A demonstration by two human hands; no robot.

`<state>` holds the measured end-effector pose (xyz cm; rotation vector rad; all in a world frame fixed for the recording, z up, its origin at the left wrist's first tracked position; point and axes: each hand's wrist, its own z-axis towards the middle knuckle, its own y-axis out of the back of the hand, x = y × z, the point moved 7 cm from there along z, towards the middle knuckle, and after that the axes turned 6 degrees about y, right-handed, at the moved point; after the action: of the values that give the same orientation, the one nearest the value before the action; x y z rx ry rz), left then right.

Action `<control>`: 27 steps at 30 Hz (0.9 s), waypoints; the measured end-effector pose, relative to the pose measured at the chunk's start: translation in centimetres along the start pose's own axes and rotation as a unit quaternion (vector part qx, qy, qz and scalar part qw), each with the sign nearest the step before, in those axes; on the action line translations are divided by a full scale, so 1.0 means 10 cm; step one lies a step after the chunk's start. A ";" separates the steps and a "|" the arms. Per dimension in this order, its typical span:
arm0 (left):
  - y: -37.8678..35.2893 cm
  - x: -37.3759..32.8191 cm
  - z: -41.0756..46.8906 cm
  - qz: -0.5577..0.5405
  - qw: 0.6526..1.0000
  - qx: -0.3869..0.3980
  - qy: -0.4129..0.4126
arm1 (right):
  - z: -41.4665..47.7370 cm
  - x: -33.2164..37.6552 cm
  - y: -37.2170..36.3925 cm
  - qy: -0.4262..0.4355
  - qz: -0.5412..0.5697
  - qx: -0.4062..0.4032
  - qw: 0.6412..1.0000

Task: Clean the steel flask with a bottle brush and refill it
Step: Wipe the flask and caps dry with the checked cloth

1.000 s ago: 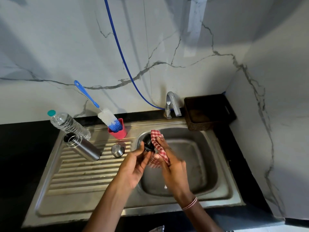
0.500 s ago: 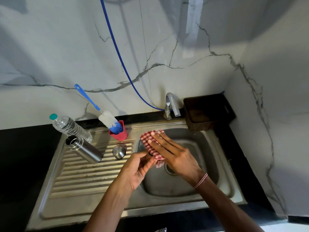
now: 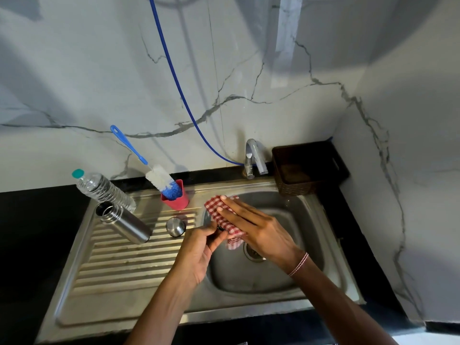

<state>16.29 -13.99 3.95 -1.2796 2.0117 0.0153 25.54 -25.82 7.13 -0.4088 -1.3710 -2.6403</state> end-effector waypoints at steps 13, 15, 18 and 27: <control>0.02 0.04 0.05 0.175 0.973 0.096 -0.120 | -0.46 -0.05 -0.29 -0.439 0.397 -0.159 0.790; -0.03 0.02 0.05 0.295 0.933 0.081 -0.187 | -0.40 0.03 -0.30 -0.434 0.361 -0.129 0.815; -0.05 0.06 0.07 0.323 0.927 0.088 -0.172 | -0.32 0.06 -0.27 -0.398 0.291 -0.095 0.865; 0.22 -0.03 0.10 0.147 0.987 -0.014 -0.056 | -0.28 0.12 -0.10 -0.366 0.267 -0.095 0.886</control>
<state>15.25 -12.26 2.60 -0.9649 2.0903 0.2514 23.66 -27.55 5.11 -1.6691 -0.9081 -2.2040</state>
